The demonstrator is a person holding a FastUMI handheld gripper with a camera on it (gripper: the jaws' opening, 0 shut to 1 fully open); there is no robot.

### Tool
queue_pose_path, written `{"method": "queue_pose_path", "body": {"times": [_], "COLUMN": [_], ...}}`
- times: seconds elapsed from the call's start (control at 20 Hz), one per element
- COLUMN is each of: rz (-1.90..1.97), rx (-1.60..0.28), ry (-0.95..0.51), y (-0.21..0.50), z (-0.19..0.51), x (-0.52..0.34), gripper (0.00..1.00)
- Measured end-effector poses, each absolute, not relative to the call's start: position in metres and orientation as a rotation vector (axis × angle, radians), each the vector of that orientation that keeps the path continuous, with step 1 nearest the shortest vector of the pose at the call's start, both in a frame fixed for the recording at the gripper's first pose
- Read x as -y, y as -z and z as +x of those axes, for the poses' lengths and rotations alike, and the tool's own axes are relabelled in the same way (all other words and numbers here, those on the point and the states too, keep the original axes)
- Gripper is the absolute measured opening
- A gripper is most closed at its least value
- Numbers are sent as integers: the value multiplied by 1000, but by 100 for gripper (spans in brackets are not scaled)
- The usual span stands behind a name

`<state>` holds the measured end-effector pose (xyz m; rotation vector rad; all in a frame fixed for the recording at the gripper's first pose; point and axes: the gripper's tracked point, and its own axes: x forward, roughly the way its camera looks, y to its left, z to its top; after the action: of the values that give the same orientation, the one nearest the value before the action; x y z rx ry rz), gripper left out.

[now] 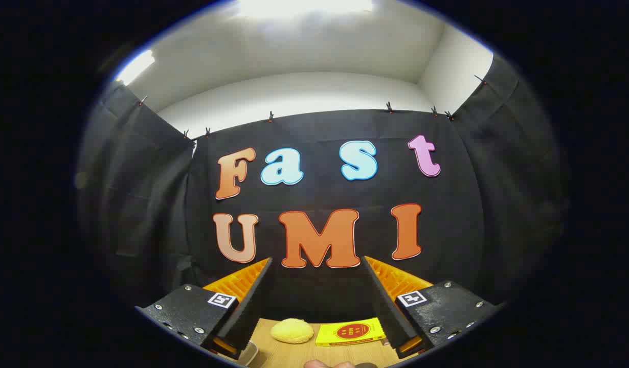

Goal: Open the storage box then place both shoes into the box .Put the left shoe in first, then the right shoe, with the right side of both shoes facing outward in a uniform manner.

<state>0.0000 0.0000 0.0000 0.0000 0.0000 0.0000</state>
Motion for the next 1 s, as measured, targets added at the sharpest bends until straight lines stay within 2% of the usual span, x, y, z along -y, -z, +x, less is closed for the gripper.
{"method": "queue_pose_path", "body": {"times": [1.0], "rz": [-65], "rx": [-45], "ry": [49], "y": [12], "z": [-20], "x": [76], "gripper": [99]}}
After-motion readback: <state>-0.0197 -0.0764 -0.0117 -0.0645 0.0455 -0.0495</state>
